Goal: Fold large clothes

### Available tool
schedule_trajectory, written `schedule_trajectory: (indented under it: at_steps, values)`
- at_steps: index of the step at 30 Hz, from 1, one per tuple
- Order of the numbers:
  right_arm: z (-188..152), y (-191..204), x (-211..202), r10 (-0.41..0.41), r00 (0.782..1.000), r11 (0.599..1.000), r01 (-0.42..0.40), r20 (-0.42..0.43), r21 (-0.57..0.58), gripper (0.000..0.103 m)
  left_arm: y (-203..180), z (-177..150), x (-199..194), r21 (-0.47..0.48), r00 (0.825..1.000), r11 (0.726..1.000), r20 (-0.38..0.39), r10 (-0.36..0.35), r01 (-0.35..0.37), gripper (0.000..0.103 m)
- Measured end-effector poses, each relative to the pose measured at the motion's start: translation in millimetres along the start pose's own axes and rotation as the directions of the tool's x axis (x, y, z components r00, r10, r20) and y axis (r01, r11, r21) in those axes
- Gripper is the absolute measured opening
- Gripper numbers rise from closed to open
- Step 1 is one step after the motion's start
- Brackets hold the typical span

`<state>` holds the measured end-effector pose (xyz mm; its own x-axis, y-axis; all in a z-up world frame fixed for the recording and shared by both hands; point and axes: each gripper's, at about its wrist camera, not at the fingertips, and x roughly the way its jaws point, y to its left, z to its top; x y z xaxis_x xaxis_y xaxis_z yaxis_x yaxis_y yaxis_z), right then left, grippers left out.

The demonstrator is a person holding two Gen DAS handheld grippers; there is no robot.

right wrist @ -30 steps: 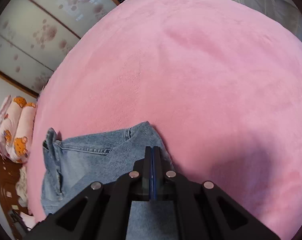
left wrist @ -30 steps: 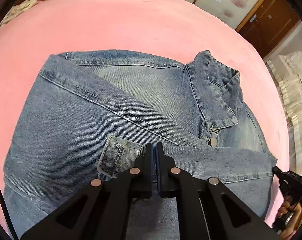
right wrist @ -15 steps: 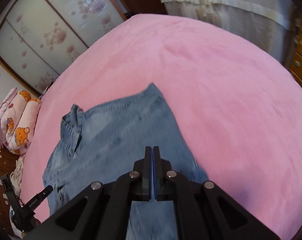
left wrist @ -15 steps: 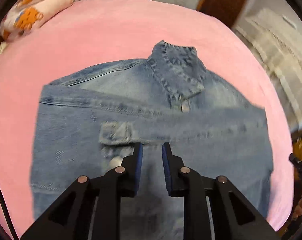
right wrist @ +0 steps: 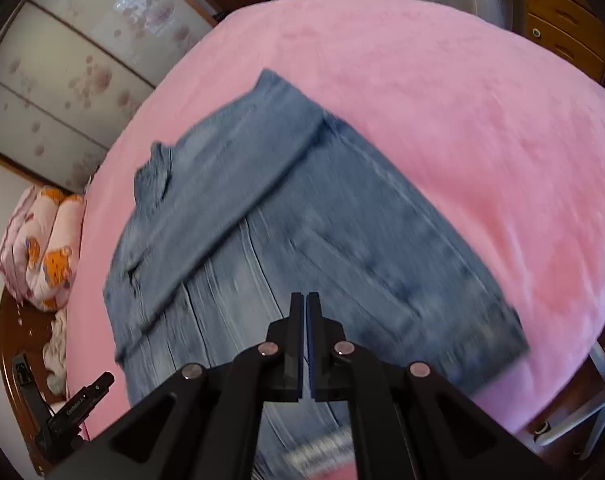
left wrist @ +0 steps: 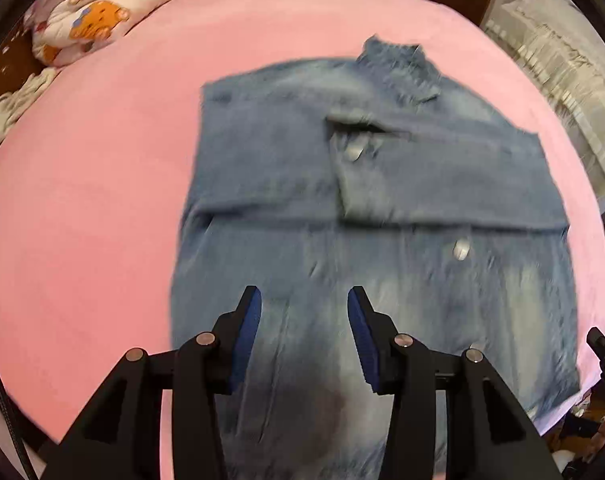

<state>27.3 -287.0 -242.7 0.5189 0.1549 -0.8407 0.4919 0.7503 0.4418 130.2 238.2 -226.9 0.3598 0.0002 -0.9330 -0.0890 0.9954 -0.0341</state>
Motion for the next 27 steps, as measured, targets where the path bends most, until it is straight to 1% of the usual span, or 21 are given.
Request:
schedule_trajectory:
  at_steps: [3,4,6,7,8,11,12,13,14,15,16,17,19,21,24,27]
  values:
    - [-19,-10,-6,-0.025,0.997,0.998,0.021,-0.067,-0.061,0.001,11,-31,-10,-0.019,0.999,1.000,-0.041,0.022,-0.022,0.044]
    - [-24,-11,-9,-0.034,0.996,0.996,0.028,-0.078,-0.081,0.001,13,-40,-14,-0.027,0.999,0.999,-0.049,0.023,-0.025,0.044]
    - [-33,-17,-16,-0.043,0.993,0.992,0.030,-0.112,-0.121,0.010,16,-58,-21,-0.054,0.997,0.998,-0.078,0.020,-0.024,0.044]
    - [-36,-20,-18,-0.040,0.991,0.992,0.024,-0.128,-0.125,0.022,17,-65,-21,-0.065,0.996,0.998,-0.089,0.017,-0.023,0.044]
    - [-39,-25,-22,-0.032,0.989,0.992,0.013,-0.146,-0.124,0.031,17,-75,-23,-0.080,0.994,0.997,-0.108,0.010,-0.018,0.044]
    - [-41,-40,-31,-0.038,0.986,0.994,0.019,-0.165,-0.110,0.038,15,-96,-32,-0.085,0.990,0.996,-0.140,0.020,-0.032,0.045]
    - [-39,-45,-34,-0.045,0.985,0.994,0.027,-0.168,-0.107,0.040,14,-104,-36,-0.090,0.989,0.995,-0.147,0.024,-0.037,0.049]
    - [-38,-49,-36,-0.049,0.984,0.994,0.032,-0.169,-0.101,0.044,12,-108,-39,-0.093,0.988,0.995,-0.153,0.022,-0.036,0.057]
    - [-35,-56,-39,-0.054,0.984,0.995,0.039,-0.168,-0.091,0.049,12,-115,-43,-0.100,0.987,0.994,-0.161,0.015,-0.032,0.060]
    - [-31,-62,-40,-0.061,0.984,0.996,0.048,-0.166,-0.081,0.052,10,-121,-46,-0.103,0.986,0.994,-0.167,0.013,-0.031,0.064]
    - [-26,-69,-41,-0.069,0.984,0.996,0.059,-0.162,-0.065,0.058,8,-125,-49,-0.101,0.985,0.994,-0.172,0.017,-0.035,0.066]
    - [-22,-78,-40,-0.076,0.984,0.997,0.070,-0.161,-0.044,0.060,7,-129,-51,-0.098,0.984,0.994,-0.177,0.023,-0.040,0.067]
    - [-14,-94,-37,-0.075,0.983,0.997,0.078,-0.166,0.009,0.060,5,-138,-54,-0.095,0.981,0.994,-0.194,0.031,-0.050,0.078]
    - [-7,-112,-30,-0.067,0.981,0.993,0.084,-0.184,0.085,0.060,5,-146,-55,-0.101,0.978,0.993,-0.207,0.035,-0.057,0.082]
    - [0,-136,-17,-0.024,0.980,0.979,0.063,-0.197,0.194,0.060,10,-157,-53,-0.127,0.971,0.989,-0.234,0.047,-0.078,0.083]
    - [1,-146,-5,-0.002,0.979,0.967,0.054,-0.206,0.247,0.060,19,-166,-53,-0.175,0.967,0.981,-0.251,0.039,-0.085,0.084]
